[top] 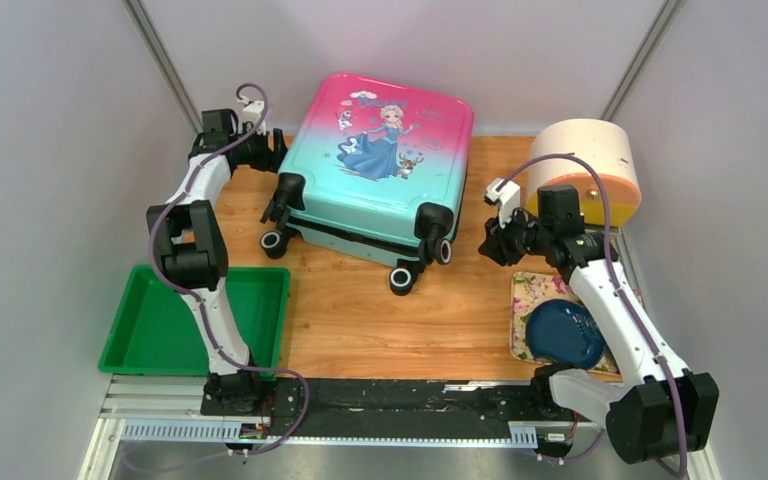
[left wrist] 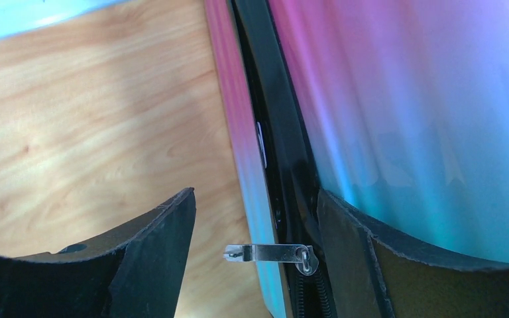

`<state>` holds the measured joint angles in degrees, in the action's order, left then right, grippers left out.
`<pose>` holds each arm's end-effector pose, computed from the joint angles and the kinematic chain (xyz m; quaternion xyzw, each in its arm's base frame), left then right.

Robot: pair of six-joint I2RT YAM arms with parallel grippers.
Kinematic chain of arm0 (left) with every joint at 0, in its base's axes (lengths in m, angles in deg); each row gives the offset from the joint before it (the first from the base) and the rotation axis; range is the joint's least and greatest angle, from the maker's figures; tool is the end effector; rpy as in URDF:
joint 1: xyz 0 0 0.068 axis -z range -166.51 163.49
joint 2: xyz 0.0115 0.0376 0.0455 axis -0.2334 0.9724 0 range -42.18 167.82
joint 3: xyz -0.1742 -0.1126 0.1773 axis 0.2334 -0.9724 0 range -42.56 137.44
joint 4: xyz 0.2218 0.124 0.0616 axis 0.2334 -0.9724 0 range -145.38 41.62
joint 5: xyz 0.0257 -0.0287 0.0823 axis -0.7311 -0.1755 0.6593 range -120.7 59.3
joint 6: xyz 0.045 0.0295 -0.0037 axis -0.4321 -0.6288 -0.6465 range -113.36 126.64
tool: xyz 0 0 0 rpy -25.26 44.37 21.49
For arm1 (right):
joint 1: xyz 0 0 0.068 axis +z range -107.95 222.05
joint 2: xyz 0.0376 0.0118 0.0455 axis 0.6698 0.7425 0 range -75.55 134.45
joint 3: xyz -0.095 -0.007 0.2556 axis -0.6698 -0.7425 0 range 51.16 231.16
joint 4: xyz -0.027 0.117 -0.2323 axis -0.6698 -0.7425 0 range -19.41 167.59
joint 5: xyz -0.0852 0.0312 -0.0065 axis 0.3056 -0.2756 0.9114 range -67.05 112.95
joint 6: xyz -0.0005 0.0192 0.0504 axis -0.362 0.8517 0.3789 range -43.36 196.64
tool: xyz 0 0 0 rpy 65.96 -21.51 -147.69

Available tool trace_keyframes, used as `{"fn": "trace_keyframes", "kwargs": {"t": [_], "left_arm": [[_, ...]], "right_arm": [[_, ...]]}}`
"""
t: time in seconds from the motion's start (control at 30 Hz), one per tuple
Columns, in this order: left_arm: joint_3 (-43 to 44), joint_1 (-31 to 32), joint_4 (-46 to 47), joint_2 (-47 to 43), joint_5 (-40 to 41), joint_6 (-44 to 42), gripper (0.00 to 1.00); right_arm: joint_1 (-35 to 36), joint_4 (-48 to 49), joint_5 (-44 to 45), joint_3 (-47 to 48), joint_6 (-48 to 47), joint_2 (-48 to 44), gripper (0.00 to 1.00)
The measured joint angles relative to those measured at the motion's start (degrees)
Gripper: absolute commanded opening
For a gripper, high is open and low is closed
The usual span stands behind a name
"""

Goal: Open, take out, and arrange the luggage

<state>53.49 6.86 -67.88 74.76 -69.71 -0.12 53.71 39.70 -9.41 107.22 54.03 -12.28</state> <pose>0.4667 0.0317 0.2517 0.1410 0.8555 -0.2549 0.4280 0.2170 0.0643 0.3043 -0.3632 0.8168 0.2214 0.3897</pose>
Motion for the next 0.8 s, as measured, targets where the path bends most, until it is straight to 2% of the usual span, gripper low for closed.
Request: {"fn": "trace_keyframes", "kwargs": {"t": [0.1, 0.2, 0.33, 0.4, 0.5, 0.6, 0.8], "left_arm": [[1.44, 0.87, 2.21, 1.79, -1.86, -1.27, 0.71], [7.5, 1.97, 0.85, 6.36, -5.16, -2.56, 0.69], [17.86, 4.39, -3.26, 12.81, -8.02, -6.78, 0.73], [19.19, 5.7, -4.07, 13.38, -7.67, -9.27, 0.77], [15.72, 6.54, -0.96, 11.76, -7.82, -7.45, 0.82], [7.87, 5.2, 6.1, 7.87, -6.21, 0.76, 0.84], [0.39, -3.02, 5.55, -1.14, -2.36, 9.62, 0.86]], "right_arm": [[-0.55, -0.66, 1.97, -2.25, -4.9, 0.55, 0.26], [-0.46, -0.28, 2.54, -4.35, -8.7, 3.32, 0.27], [-0.39, 1.95, 2.25, -5.09, -11.15, 8.66, 0.29], [-0.04, 4.24, 1.84, -5.11, -11.98, 10.75, 0.29], [1.18, 7.96, 1.51, -5.11, -13.25, 12.72, 0.29], [3.02, 10.45, 2.23, -5.53, -13.68, 13.79, 0.29], [10.45, 15.85, 3.96, -5.62, -12.09, 16.37, 0.29]]}}
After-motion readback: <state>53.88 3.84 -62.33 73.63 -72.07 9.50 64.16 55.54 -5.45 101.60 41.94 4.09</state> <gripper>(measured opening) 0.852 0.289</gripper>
